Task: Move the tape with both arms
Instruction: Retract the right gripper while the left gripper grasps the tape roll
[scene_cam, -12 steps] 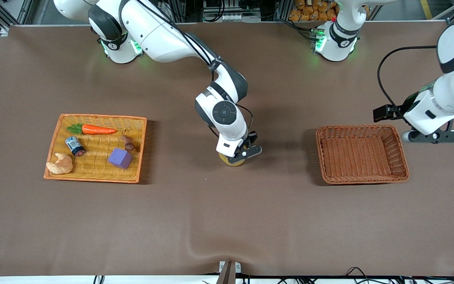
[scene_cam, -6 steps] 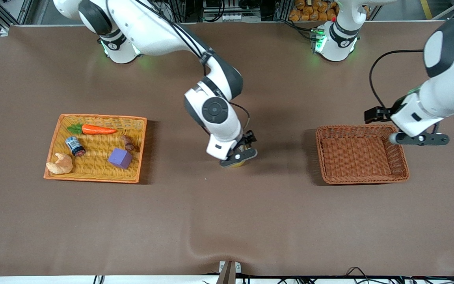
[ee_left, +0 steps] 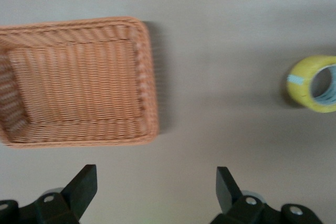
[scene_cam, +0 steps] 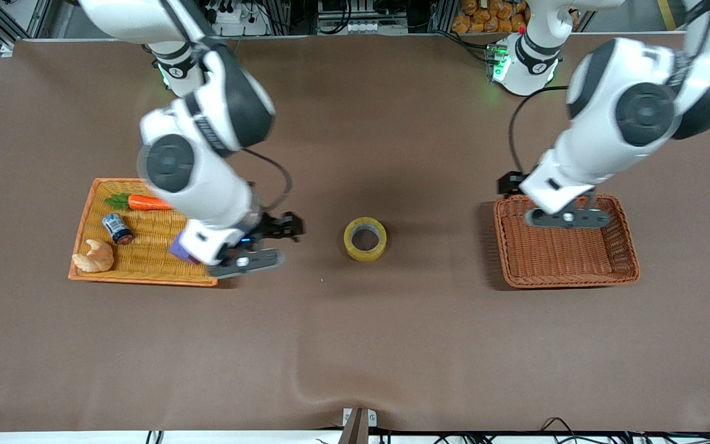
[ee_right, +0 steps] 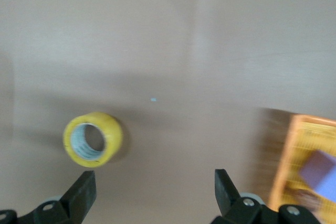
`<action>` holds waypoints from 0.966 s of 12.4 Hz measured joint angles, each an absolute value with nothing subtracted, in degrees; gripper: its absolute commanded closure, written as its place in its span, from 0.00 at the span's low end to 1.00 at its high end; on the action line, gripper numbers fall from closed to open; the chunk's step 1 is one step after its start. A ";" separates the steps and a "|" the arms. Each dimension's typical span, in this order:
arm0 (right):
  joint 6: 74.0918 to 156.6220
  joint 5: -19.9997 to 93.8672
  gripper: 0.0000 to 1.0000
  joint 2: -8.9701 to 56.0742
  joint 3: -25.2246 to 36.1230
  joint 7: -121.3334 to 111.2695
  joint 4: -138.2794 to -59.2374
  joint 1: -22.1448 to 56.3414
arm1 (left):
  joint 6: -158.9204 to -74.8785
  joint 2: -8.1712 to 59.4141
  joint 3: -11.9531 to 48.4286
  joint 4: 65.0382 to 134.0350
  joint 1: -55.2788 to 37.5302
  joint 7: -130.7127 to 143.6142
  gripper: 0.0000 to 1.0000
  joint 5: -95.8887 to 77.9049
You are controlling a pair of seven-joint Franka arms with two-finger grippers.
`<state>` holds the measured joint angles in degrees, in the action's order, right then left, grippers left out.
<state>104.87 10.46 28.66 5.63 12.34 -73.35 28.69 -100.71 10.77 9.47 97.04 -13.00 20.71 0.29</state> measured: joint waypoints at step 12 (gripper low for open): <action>84.14 5.11 0.00 7.90 8.18 4.75 -80.50 13.01 | -123.56 39.03 9.65 86.61 -30.63 45.90 0.00 0.29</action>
<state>84.14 5.11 7.90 8.18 4.75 -80.50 13.01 -123.56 39.03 9.65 86.61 -30.63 45.90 0.29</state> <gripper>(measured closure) 0.000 0.000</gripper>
